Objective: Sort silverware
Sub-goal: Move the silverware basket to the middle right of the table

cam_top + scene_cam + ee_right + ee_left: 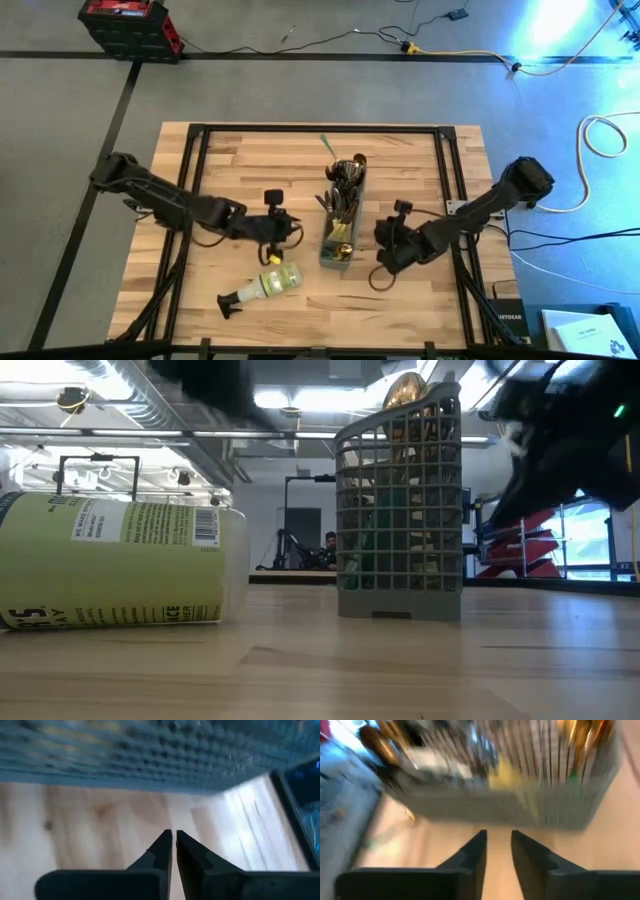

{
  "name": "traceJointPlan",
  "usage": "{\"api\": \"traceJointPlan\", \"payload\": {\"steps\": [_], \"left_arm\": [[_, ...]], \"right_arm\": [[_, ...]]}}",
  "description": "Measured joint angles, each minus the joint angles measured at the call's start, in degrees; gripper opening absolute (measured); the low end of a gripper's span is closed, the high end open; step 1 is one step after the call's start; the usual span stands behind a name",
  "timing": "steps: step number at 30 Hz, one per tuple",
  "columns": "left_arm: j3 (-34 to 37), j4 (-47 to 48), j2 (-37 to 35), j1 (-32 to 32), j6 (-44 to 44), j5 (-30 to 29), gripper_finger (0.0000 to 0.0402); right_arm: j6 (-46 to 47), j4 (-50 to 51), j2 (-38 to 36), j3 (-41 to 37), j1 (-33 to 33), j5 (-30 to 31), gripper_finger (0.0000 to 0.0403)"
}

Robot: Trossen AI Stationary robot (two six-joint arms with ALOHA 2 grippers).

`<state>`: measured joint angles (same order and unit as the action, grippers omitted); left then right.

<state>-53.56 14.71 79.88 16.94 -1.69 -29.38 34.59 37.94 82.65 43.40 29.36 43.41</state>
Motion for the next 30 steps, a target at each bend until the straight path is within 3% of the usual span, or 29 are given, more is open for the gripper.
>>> {"api": "traceJointPlan", "payload": {"steps": [4,9,13,18,24,30], "left_arm": [[8.2,-6.3,0.0,-7.9,1.7,9.8,0.0008],[14.0,-27.8,2.8,-13.6,-4.2,17.7,0.0001],[12.9,-31.5,10.0,-15.2,-3.5,21.6,0.0001],[9.0,-35.3,20.4,-16.1,1.8,28.5,0.0],[-1.3,-38.0,31.0,-11.7,3.0,32.2,0.0],[-14.6,-37.7,41.7,-7.7,-1.0,32.5,0.0]], "right_arm": [[0.9,-9.0,0.0,-3.4,-2.0,-4.4,0.0002],[2.8,-9.8,0.0,-3.8,0.4,-1.7,0.0001],[6.8,-7.8,0.0,-2.5,4.0,1.9,0.0],[10.4,-1.8,0.0,1.5,9.2,5.1,0.0],[14.6,7.0,-0.1,7.3,13.8,5.4,0.0],[17.2,18.1,-0.1,15.2,18.4,-2.0,0.0]]}}
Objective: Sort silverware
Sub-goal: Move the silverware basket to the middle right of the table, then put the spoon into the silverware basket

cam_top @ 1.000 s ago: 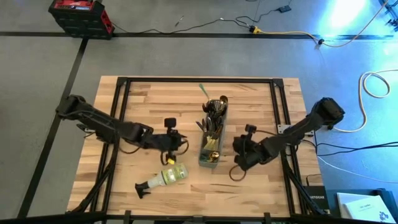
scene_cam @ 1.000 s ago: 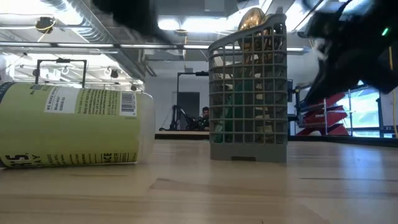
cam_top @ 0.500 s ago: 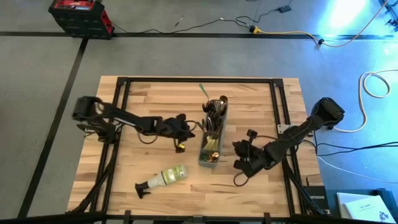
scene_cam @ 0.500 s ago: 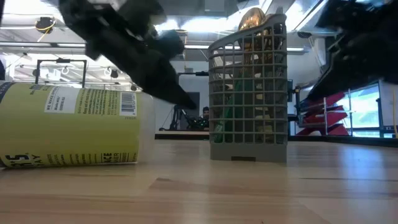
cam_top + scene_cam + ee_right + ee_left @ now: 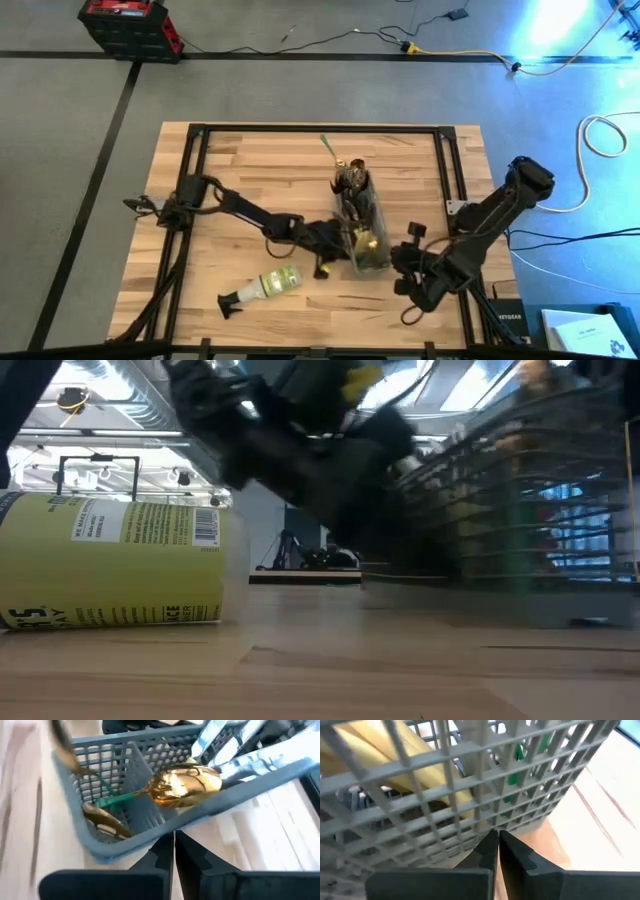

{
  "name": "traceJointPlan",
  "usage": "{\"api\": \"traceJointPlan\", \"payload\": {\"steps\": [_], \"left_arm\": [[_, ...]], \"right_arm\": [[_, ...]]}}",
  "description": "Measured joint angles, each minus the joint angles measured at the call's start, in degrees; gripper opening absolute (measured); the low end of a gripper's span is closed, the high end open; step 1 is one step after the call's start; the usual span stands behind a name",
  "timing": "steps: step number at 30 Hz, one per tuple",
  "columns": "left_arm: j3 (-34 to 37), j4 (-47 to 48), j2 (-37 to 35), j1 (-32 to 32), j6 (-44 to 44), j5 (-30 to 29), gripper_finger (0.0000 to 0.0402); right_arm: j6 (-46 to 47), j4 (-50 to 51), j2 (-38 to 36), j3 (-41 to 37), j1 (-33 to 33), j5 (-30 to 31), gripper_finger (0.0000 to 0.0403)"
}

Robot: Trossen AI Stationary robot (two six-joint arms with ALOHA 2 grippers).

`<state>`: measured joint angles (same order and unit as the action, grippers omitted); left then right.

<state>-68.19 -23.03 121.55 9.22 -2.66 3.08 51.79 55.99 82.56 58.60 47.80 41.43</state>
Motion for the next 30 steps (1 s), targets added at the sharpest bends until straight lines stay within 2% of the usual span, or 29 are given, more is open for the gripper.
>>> {"api": "traceJointPlan", "payload": {"steps": [5,10,15,19,22,27,30], "left_arm": [[-7.5,0.1,5.3,0.1,-4.3,-3.1,0.0],[-8.1,-2.4,5.7,-1.0,-7.7,-8.1,0.0],[-8.2,-4.6,5.7,-2.5,-8.9,-8.9,0.0],[-8.1,2.4,4.6,-3.0,-11.4,-8.8,0.0],[-8.1,11.6,0.9,-4.0,-14.6,-9.5,0.0],[-8.1,28.1,-8.5,-8.5,-22.9,-12.3,0.0],[-8.2,31.4,-14.8,-13.3,-29.2,-12.3,0.0]], "right_arm": [[7.3,11.3,0.0,7.0,5.1,-4.1,0.0],[13.4,21.6,0.0,12.4,9.9,-5.6,0.0],[16.6,25.4,0.0,15.0,12.8,-4.5,0.0],[17.0,25.2,0.0,15.3,13.5,-5.1,0.0],[17.3,25.0,0.0,15.3,13.5,-8.8,0.0],[20.5,25.0,0.0,15.3,13.5,-18.3,0.0],[23.2,23.7,0.0,15.0,14.6,-21.0,0.0]]}}
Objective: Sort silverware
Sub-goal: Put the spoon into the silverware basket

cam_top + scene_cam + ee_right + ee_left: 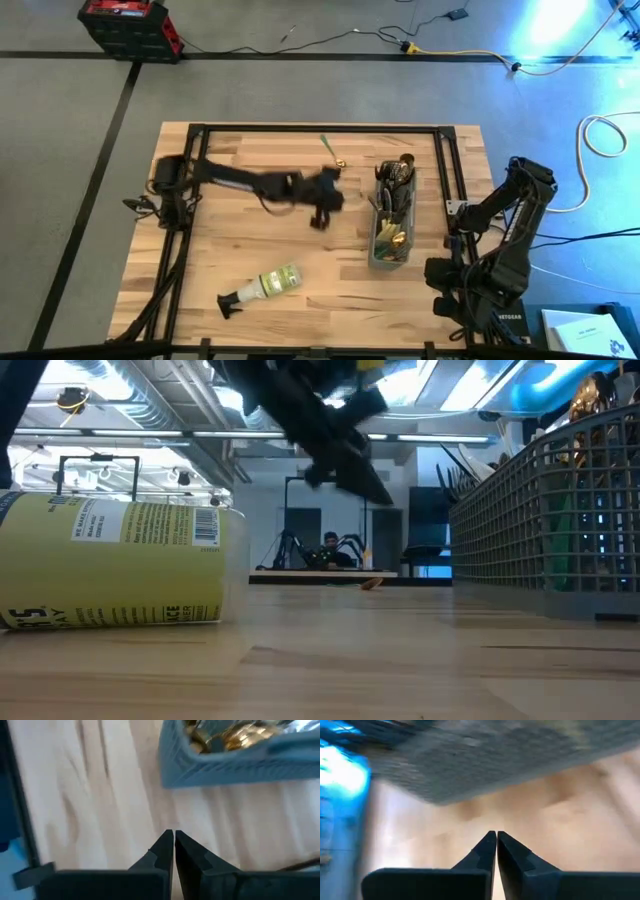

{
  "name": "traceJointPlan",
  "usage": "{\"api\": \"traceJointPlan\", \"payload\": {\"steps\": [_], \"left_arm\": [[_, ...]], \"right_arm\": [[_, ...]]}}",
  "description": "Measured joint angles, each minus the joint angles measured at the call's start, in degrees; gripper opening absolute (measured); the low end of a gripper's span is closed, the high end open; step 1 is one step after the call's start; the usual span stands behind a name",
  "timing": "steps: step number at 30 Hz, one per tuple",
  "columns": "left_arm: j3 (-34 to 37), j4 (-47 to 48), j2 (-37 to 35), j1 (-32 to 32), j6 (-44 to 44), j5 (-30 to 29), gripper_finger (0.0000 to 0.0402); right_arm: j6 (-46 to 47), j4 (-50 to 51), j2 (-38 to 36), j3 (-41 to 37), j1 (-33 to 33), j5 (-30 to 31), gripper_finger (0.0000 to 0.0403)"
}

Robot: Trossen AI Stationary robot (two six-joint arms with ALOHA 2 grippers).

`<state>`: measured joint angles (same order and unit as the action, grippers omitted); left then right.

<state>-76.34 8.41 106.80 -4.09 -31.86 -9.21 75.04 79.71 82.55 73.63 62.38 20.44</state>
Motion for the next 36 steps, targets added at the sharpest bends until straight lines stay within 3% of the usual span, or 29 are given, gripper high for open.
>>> {"api": "traceJointPlan", "payload": {"steps": [4,9,14,20,28,36], "left_arm": [[-0.3,0.6,-2.9,-8.2,-7.8,3.3,0.0004],[-6.2,6.9,-1.8,-16.4,-19.4,9.9,0.0042],[-17.3,20.2,6.5,-21.9,-23.1,14.1,0.0101],[-33.2,41.4,18.8,-23.2,-31.5,16.4,0.0155],[-42.1,34.6,26.4,-22.9,-30.6,16.6,0.0198],[-43.4,36.7,29.1,-23.7,-29.9,15.6,0.0195]], "right_arm": [[3.4,-7.2,0.1,-0.9,2.9,0.0,0.0002],[13.3,-4.3,0.1,-1.2,5.6,0.1,0.0023],[16.2,-3.6,0.1,-4.6,7.2,2.2,0.0065],[18.3,-4.3,0.1,-9.9,7.0,2.9,0.0129],[23.4,-5.9,0.1,-13.7,7.0,1.8,0.022],[19.5,-6.5,0.1,-14.3,7.0,2.1,0.0272]]}}
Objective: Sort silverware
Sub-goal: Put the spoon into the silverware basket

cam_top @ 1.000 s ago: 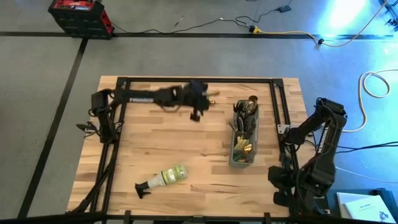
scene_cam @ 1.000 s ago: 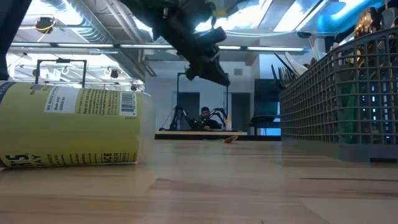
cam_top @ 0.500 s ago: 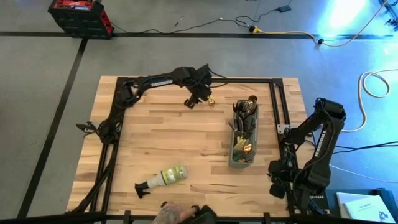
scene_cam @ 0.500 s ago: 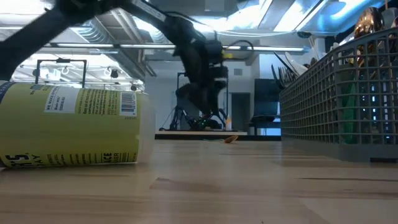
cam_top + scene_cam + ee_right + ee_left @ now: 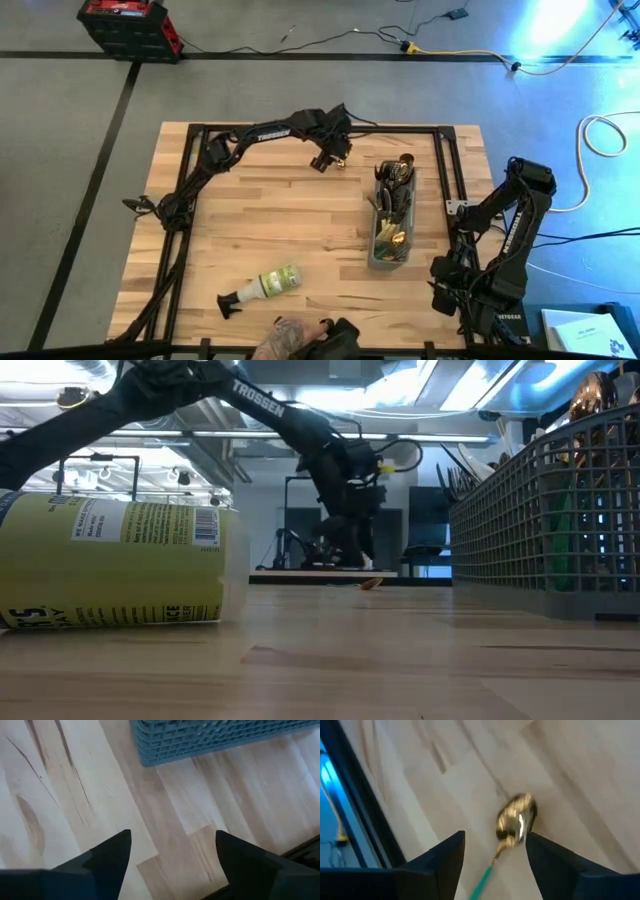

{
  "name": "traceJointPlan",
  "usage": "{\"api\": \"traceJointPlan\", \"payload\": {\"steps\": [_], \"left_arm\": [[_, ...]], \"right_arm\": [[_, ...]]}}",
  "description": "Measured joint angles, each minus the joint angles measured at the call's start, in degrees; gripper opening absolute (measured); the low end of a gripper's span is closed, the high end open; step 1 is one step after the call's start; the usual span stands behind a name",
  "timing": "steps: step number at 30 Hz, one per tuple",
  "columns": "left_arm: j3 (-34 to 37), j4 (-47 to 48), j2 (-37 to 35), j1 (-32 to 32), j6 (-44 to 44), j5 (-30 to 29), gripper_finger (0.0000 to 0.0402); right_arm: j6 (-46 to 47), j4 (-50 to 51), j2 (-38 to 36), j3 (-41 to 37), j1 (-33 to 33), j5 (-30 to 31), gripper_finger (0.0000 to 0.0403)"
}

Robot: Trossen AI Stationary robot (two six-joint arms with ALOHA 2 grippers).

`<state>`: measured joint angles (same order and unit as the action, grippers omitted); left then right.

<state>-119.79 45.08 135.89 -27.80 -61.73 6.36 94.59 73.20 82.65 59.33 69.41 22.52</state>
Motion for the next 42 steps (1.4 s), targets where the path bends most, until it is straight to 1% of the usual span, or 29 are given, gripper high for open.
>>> {"api": "traceJointPlan", "payload": {"steps": [6,14,18,22,27,30,34,38,40,42], "left_arm": [[0.0,1.2,1.2,-1.4,-1.7,-0.7,0.0186],[-0.2,0.8,2.7,-2.1,0.9,-0.3,0.0184],[-2.4,1.8,3.5,-2.5,2.4,0.1,0.0184],[-7.3,7.5,6.7,-3.2,6.8,3.8,0.0184],[-12.4,11.5,9.0,-3.9,8.4,6.0,0.0184],[-12.6,11.8,9.1,-4.5,9.3,8.1,0.0184],[-12.7,10.1,9.3,-5.2,11.7,7.1,0.0184],[-12.7,10.4,9.6,-5.9,15.1,7.8,0.0184],[-12.7,10.0,9.6,-6.2,17.7,9.6,0.0184],[-12.7,9.0,9.6,-6.5,19.7,12.8,0.0184]], "right_arm": [[-0.5,-0.1,0.0,0.0,0.0,0.4,0.0273],[-0.6,-0.2,0.0,0.0,0.0,1.1,0.0273],[-0.6,-0.2,0.0,0.0,0.0,1.3,0.0273],[-0.5,-0.4,0.0,0.0,0.0,1.2,0.0273],[-0.5,-0.6,0.0,0.0,0.0,1.3,0.0273],[-0.5,-0.7,0.0,0.0,0.0,1.3,0.0273],[-0.8,-0.7,0.0,0.0,0.0,1.4,0.0273],[-1.0,-0.8,0.0,0.0,0.0,1.4,0.0273],[-1.0,-1.1,0.0,0.0,0.0,1.4,0.0273],[-1.0,-1.3,0.0,0.0,0.0,1.4,0.0273]]}}
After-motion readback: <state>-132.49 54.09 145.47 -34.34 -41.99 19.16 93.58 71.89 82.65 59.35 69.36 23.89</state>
